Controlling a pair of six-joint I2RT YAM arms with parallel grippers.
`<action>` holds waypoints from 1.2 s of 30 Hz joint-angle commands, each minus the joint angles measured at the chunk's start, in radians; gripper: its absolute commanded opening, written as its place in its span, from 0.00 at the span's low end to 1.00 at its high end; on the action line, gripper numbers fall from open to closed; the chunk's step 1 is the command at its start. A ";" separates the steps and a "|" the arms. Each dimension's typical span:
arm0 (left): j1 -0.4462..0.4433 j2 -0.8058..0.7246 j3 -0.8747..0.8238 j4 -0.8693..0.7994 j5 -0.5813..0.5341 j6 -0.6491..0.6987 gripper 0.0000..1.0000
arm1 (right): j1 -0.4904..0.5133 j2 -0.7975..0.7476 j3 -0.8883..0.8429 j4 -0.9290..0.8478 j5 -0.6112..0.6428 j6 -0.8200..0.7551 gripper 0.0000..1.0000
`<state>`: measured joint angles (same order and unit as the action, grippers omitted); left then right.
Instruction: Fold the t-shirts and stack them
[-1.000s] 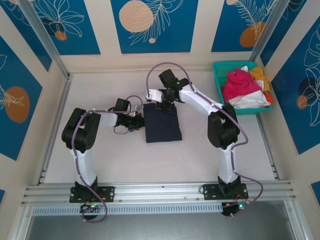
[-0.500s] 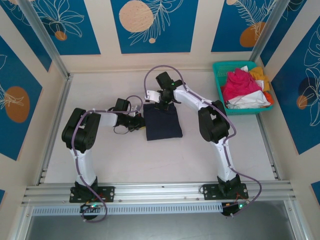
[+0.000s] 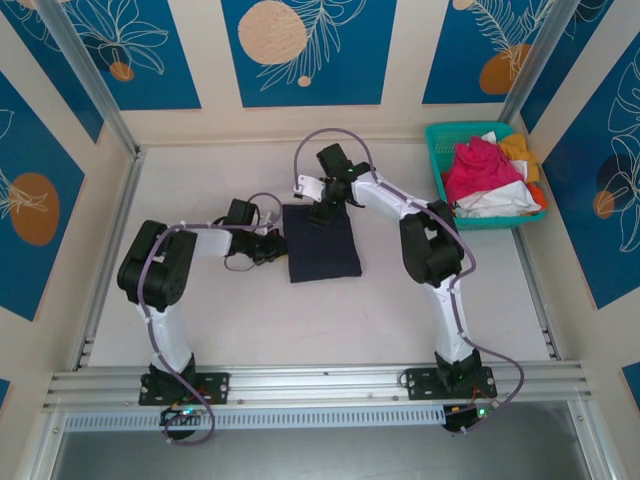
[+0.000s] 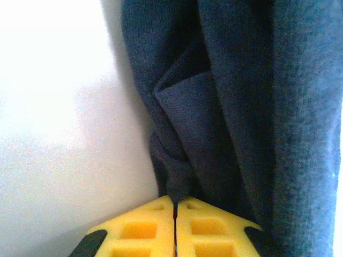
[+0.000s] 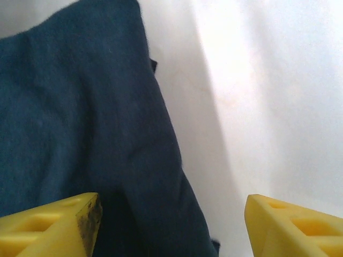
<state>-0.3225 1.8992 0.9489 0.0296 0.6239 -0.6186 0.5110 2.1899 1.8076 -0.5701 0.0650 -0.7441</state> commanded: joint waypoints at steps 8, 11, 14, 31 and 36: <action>0.031 -0.199 -0.150 -0.109 -0.180 -0.014 0.25 | -0.056 -0.283 -0.298 0.351 -0.077 0.423 0.72; 0.031 -0.266 -0.149 -0.137 -0.229 -0.013 0.41 | -0.069 -0.309 -0.358 0.390 -0.073 0.598 0.72; 0.023 -0.325 -0.134 -0.147 -0.271 -0.035 0.55 | -0.066 -0.302 -0.390 0.397 -0.111 0.692 0.72; -0.145 -0.048 0.200 -0.237 -0.408 -0.106 0.22 | -0.008 -0.045 -0.251 0.345 0.222 0.707 0.73; -0.131 -0.010 0.176 -0.233 -0.415 -0.080 0.21 | -0.043 0.041 -0.131 0.265 0.285 0.704 0.75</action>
<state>-0.4679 1.8744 1.1366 -0.1711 0.2272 -0.7074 0.5003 2.1925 1.6054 -0.2626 0.2386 -0.0261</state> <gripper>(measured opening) 0.208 0.747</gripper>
